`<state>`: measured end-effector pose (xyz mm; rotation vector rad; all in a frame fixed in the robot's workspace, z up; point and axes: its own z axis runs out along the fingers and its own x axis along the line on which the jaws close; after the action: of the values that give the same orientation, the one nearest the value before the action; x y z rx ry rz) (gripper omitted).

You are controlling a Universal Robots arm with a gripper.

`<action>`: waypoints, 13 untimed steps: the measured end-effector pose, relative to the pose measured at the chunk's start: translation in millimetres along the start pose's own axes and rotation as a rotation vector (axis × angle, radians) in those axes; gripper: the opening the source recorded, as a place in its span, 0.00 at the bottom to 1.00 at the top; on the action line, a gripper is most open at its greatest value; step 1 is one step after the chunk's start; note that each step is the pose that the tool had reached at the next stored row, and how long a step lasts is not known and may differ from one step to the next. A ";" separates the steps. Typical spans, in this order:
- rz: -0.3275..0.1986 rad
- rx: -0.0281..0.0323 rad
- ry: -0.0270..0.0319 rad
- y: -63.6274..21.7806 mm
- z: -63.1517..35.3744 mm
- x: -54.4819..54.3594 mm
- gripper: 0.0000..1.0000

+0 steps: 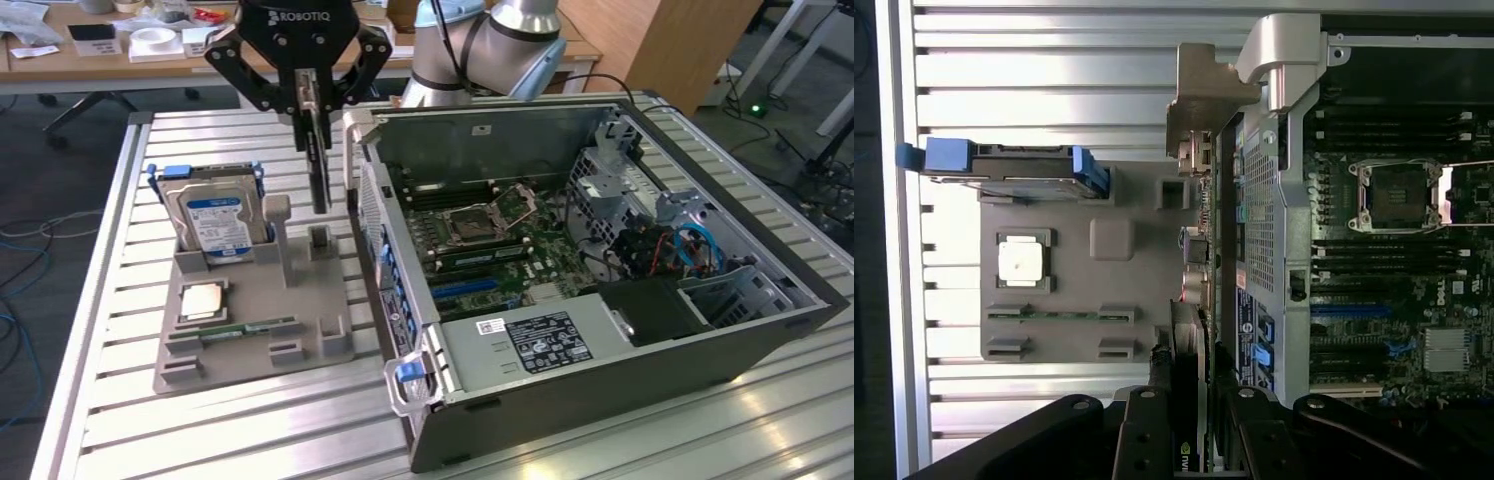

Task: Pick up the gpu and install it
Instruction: 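Pick up the gpu and move the gpu toward the slot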

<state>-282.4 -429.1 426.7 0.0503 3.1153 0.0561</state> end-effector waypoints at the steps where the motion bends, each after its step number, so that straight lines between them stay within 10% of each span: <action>1: 0.000 -0.0002 -0.0002 0.0 0.1 -0.7 0.26; 13: 0.000 -0.0010 -0.0001 1.4 0.4 -12.2 0.26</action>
<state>-270.2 -428.1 426.7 0.0505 3.1151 0.0576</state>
